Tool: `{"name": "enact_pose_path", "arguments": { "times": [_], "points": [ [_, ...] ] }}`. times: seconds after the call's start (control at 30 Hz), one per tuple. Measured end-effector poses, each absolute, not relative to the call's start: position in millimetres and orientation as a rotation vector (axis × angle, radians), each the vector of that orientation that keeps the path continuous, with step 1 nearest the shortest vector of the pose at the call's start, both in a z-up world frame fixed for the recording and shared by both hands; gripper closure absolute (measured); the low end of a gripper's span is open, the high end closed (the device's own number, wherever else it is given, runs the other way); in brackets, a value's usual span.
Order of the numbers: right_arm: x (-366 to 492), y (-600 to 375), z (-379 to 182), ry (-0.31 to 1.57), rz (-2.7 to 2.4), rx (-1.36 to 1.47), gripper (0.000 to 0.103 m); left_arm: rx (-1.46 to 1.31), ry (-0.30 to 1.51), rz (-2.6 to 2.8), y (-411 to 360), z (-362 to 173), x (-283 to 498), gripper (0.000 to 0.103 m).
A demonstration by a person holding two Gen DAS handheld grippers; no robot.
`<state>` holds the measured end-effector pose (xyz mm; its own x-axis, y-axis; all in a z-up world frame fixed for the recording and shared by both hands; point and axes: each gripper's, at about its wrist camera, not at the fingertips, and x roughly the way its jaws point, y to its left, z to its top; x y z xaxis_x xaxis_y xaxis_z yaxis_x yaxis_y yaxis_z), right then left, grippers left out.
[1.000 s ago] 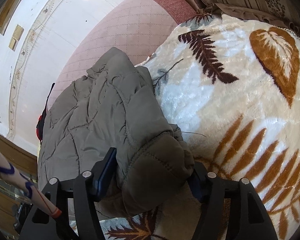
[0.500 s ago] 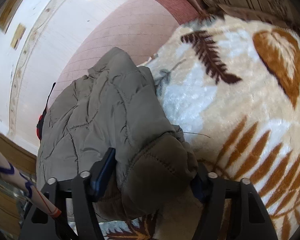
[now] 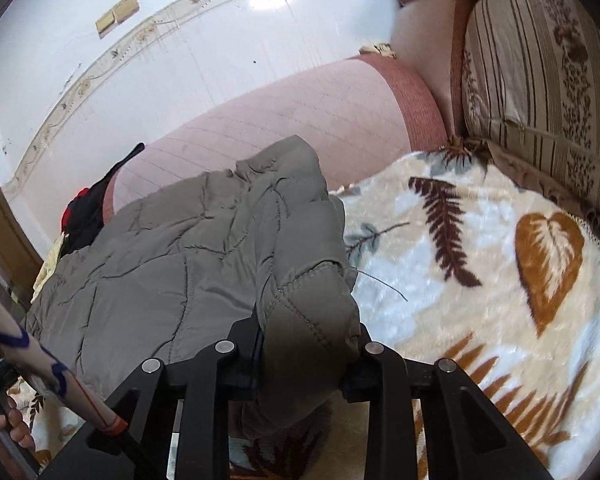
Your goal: Fold large clothes
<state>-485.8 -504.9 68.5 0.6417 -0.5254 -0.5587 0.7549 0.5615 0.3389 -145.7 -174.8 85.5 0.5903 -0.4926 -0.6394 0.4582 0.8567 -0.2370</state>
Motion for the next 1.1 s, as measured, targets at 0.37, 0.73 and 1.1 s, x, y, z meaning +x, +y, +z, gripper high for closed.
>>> {"name": "enact_pose_path", "arguments": {
  "times": [0.37,0.73,1.1],
  "points": [
    [-503.9,-476.1,109.7,0.364,-0.756,0.567,0.075,-0.095,0.761,-0.554,-151.6,115.0,-157.8,0.07],
    [-568.9,-412.5,124.9,0.337,-0.725,0.621,0.074,-0.086,0.783,-0.545,-79.5,115.6,-229.2,0.07],
    [-617.6,-365.8,65.8,0.526,-0.787,0.684,0.065,-0.059,0.939,-0.49,-30.0,65.1,-263.5,0.04]
  ]
}}
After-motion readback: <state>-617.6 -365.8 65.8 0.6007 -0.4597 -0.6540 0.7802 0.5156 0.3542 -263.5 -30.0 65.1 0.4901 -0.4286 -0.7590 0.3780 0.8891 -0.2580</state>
